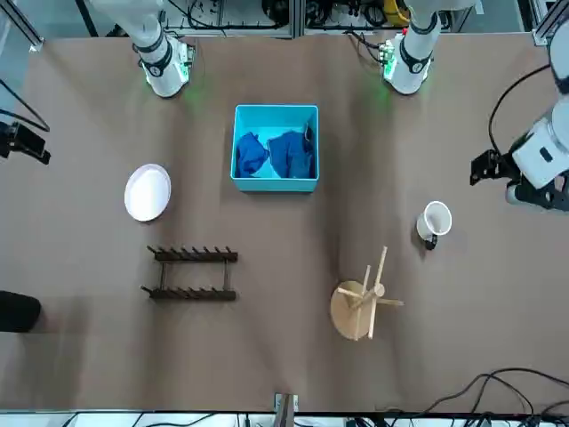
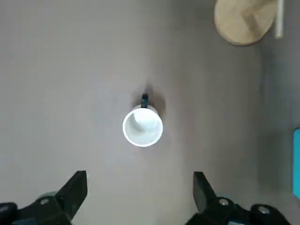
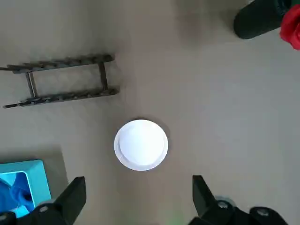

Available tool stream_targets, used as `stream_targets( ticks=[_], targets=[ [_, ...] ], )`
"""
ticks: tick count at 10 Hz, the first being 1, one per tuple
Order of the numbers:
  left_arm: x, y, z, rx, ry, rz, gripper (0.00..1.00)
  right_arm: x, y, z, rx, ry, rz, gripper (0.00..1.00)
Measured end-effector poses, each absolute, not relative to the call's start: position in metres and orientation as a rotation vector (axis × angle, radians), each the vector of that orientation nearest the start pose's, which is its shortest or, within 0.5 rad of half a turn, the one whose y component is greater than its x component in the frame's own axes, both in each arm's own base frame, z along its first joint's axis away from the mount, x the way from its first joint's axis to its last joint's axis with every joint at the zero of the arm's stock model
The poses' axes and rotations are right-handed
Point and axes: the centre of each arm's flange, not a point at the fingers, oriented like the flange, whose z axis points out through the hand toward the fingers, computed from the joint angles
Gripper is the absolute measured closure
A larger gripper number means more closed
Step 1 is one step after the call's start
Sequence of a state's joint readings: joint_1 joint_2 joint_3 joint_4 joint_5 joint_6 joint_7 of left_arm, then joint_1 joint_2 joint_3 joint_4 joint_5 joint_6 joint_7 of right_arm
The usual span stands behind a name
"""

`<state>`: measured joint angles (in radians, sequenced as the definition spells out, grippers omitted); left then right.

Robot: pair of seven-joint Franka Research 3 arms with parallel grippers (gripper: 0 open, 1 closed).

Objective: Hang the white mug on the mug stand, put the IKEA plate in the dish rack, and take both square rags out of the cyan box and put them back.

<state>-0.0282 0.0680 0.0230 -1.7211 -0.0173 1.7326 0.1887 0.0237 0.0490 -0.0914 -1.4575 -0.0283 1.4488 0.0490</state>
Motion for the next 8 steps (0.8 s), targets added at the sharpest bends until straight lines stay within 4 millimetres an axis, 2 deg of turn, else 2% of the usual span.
stream_targets(
  ticks=[2, 4, 6, 8],
  targets=[
    [0.578, 0.012, 0.491, -3.146, 0.293, 0.073, 0.0, 0.56, -0.04, 0.625, -3.166, 0.189, 0.135, 0.0],
    [0.575, 0.028, 0.454, -3.14, 0.317, 0.027, 0.0, 0.569, -0.041, 0.592, -3.166, 0.189, 0.18, 0.0],
    [0.57, 0.037, 0.412, -3.136, 0.321, -0.017, 0.0, 0.576, -0.049, 0.534, -3.164, 0.203, 0.202, 0.0],
    [0.566, 0.038, 0.359, -3.127, 0.356, -0.005, 0.0, 0.571, -0.068, 0.465, -3.159, 0.16, 0.223, 0.01]
  ],
)
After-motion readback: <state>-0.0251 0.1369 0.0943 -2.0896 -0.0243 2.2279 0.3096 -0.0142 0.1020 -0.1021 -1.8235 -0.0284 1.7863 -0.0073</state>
